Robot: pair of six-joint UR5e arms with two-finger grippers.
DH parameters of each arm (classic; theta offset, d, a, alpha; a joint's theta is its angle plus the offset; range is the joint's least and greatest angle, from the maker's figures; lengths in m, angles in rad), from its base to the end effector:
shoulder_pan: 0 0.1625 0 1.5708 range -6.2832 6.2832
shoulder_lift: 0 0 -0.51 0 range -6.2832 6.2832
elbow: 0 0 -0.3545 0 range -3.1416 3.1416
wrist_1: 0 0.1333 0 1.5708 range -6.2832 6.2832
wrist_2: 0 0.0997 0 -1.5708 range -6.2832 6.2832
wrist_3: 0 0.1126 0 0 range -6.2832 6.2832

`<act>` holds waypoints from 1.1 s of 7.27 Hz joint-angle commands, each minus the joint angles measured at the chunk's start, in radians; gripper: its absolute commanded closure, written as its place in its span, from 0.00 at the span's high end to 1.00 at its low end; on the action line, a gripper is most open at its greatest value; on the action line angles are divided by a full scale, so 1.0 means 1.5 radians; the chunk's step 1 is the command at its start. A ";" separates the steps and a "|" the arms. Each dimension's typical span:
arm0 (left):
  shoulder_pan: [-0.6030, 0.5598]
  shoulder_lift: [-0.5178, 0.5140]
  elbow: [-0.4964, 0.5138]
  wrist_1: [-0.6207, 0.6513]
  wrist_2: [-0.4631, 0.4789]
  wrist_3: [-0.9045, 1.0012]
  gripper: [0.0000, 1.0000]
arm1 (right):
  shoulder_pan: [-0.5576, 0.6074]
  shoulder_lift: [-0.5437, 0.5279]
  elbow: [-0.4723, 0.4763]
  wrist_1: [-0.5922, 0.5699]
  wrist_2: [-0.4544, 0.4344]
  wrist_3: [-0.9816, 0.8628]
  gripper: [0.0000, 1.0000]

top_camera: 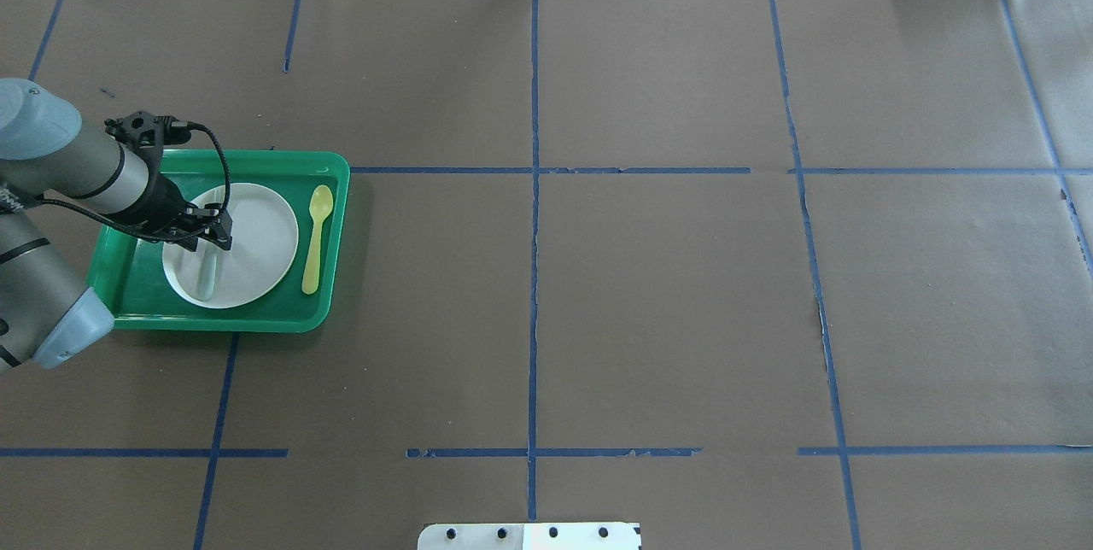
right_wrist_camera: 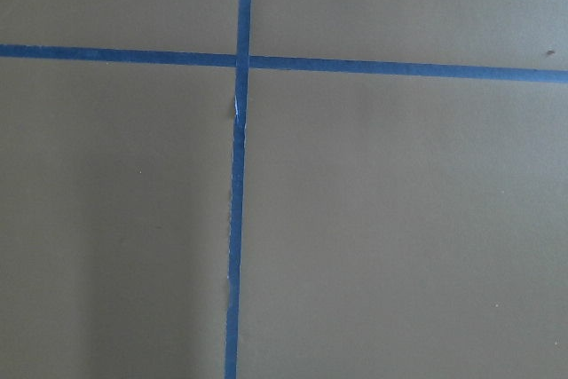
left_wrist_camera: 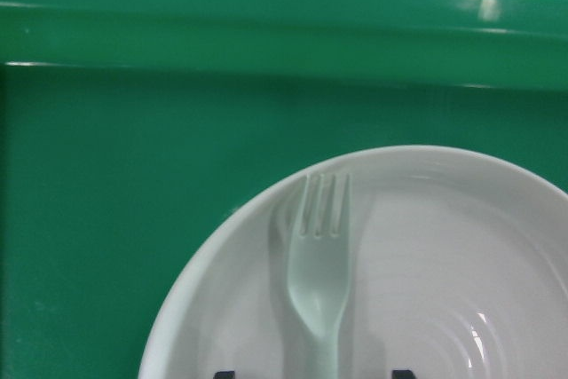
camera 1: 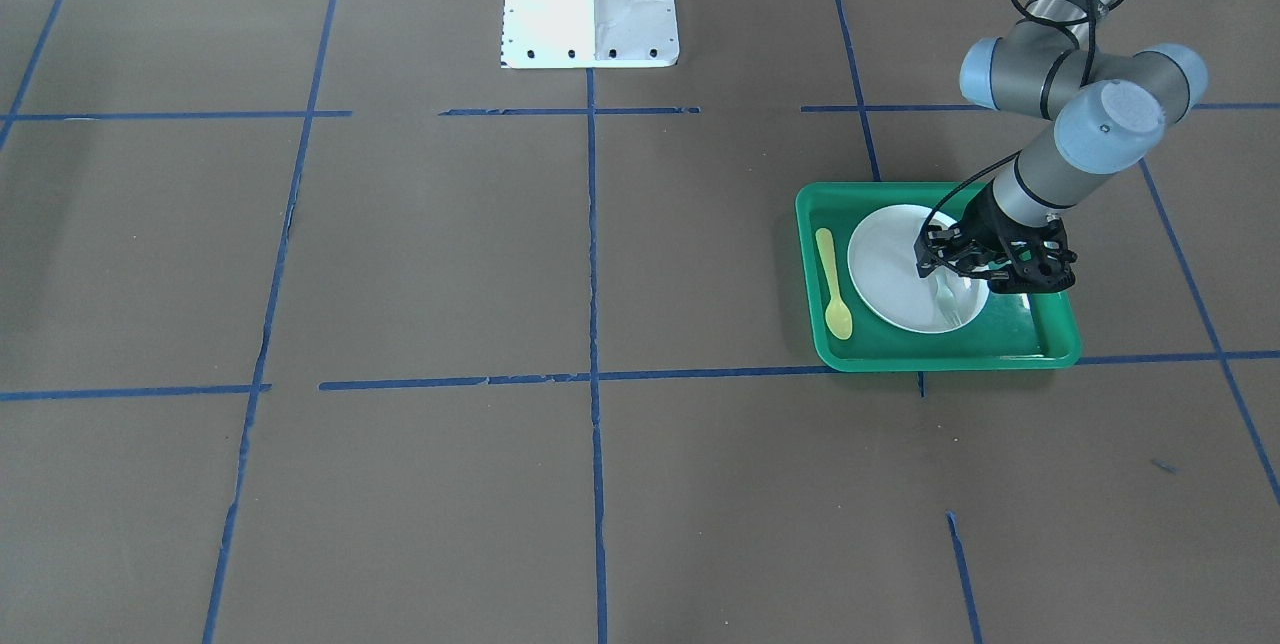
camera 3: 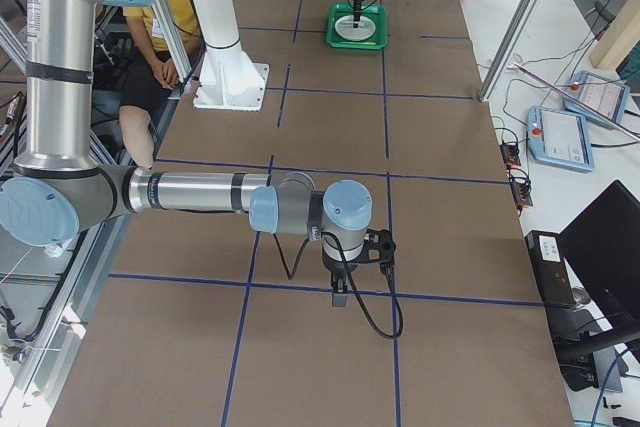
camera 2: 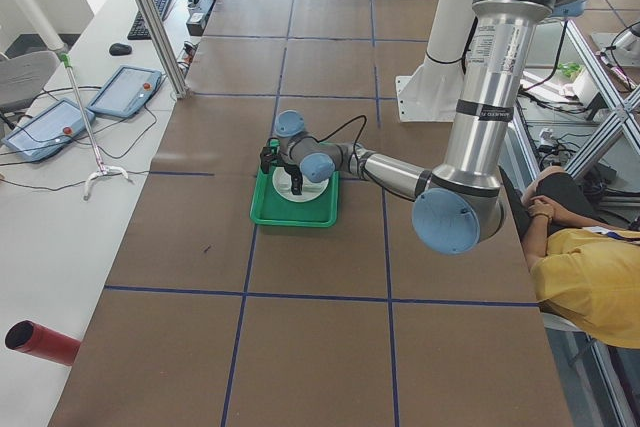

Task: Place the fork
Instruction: 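Close the left gripper on the white fork's handle and lift it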

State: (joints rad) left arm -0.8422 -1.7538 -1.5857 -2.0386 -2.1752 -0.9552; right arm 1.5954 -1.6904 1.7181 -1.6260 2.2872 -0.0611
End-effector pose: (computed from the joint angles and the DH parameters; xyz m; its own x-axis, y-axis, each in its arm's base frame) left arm 0.3318 -0.4759 0.6056 0.6471 -0.0115 -0.7623 0.0081 0.9999 -0.0082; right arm 0.0690 -0.3893 0.7467 0.7536 -0.0245 0.6569 0.0215 0.9997 0.0126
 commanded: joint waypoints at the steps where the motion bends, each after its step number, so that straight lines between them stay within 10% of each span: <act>1: 0.000 0.002 -0.001 0.000 0.000 0.000 0.08 | 0.000 0.000 0.000 0.000 0.000 0.000 1.00; 8: -0.052 0.072 -0.098 -0.003 -0.001 0.060 0.00 | 0.000 0.000 0.000 0.000 0.000 0.000 1.00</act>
State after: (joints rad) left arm -0.8940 -1.6795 -1.7160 -2.0405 -2.1771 -0.9230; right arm 1.5954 -1.6905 1.7181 -1.6260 2.2872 -0.0614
